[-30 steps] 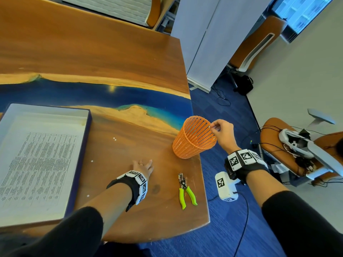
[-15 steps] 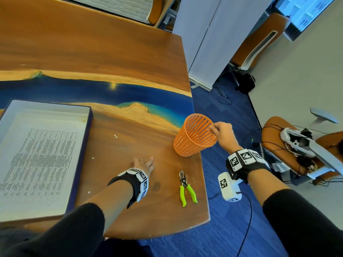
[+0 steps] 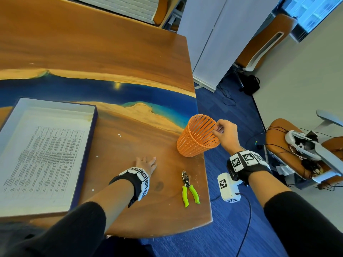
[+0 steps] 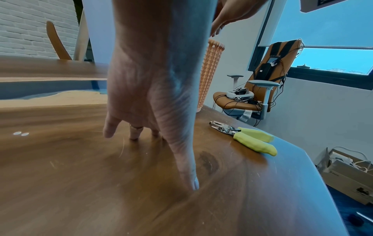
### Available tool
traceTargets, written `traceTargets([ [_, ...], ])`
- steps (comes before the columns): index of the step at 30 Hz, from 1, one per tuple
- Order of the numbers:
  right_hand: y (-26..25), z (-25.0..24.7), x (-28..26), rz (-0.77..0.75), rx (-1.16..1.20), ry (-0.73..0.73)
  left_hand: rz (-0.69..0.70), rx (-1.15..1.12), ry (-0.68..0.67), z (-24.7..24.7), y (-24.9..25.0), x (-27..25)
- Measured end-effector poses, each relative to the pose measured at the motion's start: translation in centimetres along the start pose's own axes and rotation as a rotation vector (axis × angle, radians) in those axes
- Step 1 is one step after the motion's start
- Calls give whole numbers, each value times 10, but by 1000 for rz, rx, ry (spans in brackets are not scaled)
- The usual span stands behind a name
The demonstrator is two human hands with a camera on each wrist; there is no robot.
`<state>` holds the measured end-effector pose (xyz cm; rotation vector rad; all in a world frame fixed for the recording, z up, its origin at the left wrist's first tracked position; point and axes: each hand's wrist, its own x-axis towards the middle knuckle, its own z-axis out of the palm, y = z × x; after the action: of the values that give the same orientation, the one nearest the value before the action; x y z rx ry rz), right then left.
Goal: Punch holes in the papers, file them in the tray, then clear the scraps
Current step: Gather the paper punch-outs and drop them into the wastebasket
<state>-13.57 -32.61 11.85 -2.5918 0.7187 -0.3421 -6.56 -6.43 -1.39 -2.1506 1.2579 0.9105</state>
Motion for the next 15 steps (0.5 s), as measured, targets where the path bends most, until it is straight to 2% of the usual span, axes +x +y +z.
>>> traceTargets([
  [4, -15, 4, 1, -84, -12, 60, 55, -24, 103, 8, -7, 2],
  [7, -39, 17, 5, -133, 73, 91, 91, -102, 278, 17, -22, -5],
  [9, -61, 32, 6, -205, 115, 75, 61, -216, 404, 27, -38, -12],
  [12, -96, 71, -1, -331, 130, -39, -70, -378, 535, 56, -67, -27],
  [15, -119, 123, -25, -381, 120, -246, -218, -508, 585, 87, -91, -45],
])
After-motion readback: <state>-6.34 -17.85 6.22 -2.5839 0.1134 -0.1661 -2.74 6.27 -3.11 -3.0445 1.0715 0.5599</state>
